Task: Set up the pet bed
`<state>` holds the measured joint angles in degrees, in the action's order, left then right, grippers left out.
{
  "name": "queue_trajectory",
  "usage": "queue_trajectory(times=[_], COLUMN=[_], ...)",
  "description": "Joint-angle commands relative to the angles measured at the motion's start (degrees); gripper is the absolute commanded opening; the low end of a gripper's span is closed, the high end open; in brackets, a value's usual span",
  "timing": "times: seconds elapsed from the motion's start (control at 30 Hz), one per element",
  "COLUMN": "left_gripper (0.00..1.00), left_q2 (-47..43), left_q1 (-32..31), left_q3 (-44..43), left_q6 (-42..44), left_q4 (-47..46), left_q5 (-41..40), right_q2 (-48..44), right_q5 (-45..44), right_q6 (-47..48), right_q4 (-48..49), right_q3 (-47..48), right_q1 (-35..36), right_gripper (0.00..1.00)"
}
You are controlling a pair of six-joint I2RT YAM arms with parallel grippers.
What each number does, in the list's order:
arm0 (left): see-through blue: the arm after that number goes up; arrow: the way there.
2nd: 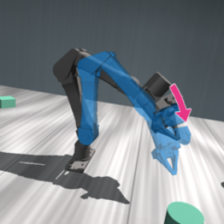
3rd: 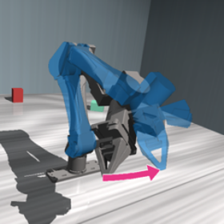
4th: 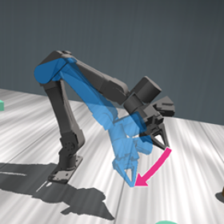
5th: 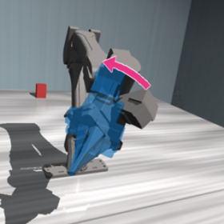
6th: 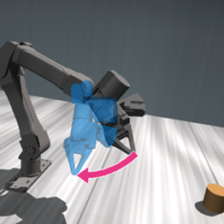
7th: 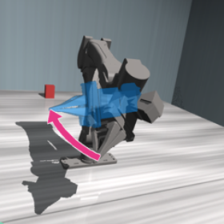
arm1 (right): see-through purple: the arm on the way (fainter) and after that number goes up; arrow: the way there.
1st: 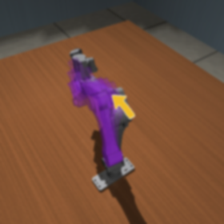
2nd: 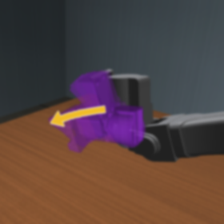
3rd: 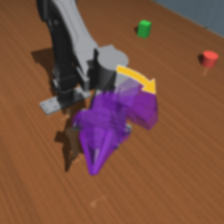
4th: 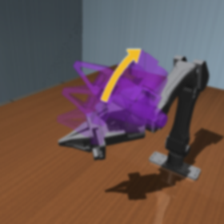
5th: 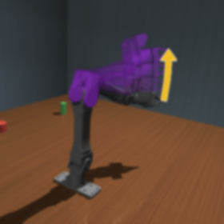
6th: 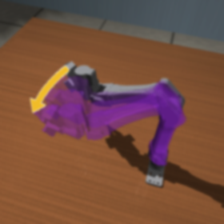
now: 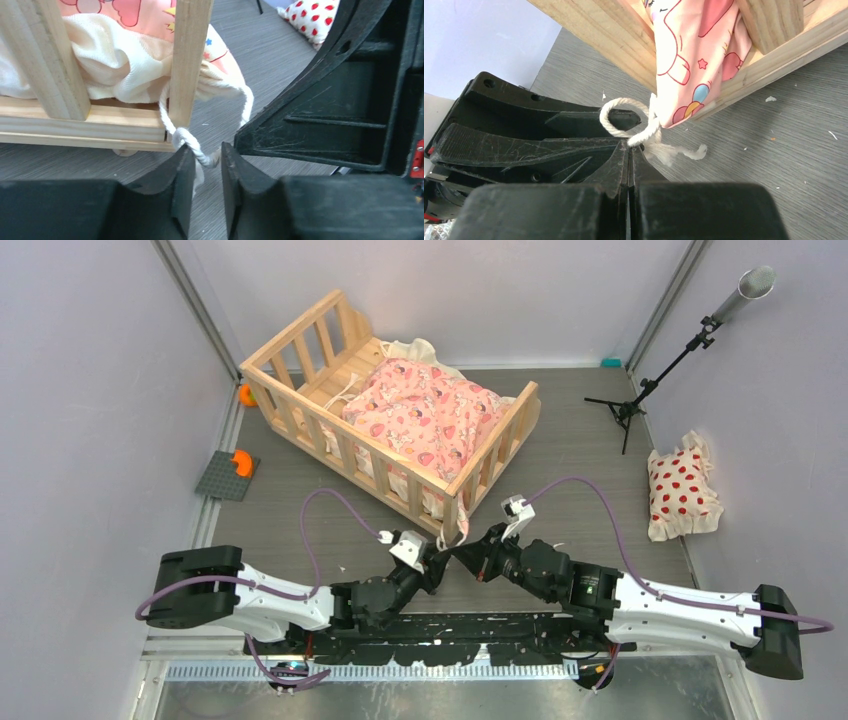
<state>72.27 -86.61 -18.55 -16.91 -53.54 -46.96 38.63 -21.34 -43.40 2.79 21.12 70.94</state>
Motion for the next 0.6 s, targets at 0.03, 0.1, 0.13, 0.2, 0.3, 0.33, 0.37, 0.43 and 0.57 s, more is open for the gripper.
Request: queue_trajectory(times=[0.03, 0.1, 0.13, 0.2, 0.3, 0.33, 0.37, 0.43, 0.57], left_gripper=[0.35, 0.4, 0.41, 0.42, 0.43, 0.43, 0.42, 0.4, 0.4], left_q2=[-1.29, -1.59, -1.72, -1.89, -2.05, -2.0, -1.96, -1.83, -1.39], left_q1=[-0.4, -0.4, -0.4, -0.4, -0.41, -0.4, -0.43, -0.4, -0.4], left_q3=[-2.11, -2.15, -2.19, -2.34, -2.67, -2.78, -2.87, -3.03, -3.33], left_q6=[0.78, 0.74, 0.73, 0.8, 1.15, 1.32, 1.41, 1.61, 1.95], left_q4=[-1.04, -0.73, -0.64, -0.4, -0.05, 0.0, -0.01, 0.01, -0.12], left_q5=[0.34, 0.0, -0.11, -0.63, -1.02, -1.03, -1.02, -1.03, -1.03], right_q2=[0.37, 0.39, 0.38, 0.46, 0.56, 0.63, 0.65, 0.81, 1.24], right_q5=[-2.92, -2.96, -3.04, -3.45, -4.39, -4.65, -5.0, -5.33, -5.46], right_q6=[-1.12, -1.29, -1.33, -1.49, -2.07, -2.35, -2.59, -2.91, -3.25], right_q4=[1.06, 0.87, 0.76, 0.32, -0.59, -0.85, -1.13, -1.39, -1.86], right_q3=[1.0, 1.22, 1.27, 1.45, 1.7, 1.8, 1.8, 1.81, 2.0], right_q1=[0.27, 0.29, 0.29, 0.33, 0.28, 0.29, 0.29, 0.32, 0.27], right_gripper=[0.01, 0.01, 0.01, 0.01, 0.01, 0.01, 0.01, 0.01, 0.01])
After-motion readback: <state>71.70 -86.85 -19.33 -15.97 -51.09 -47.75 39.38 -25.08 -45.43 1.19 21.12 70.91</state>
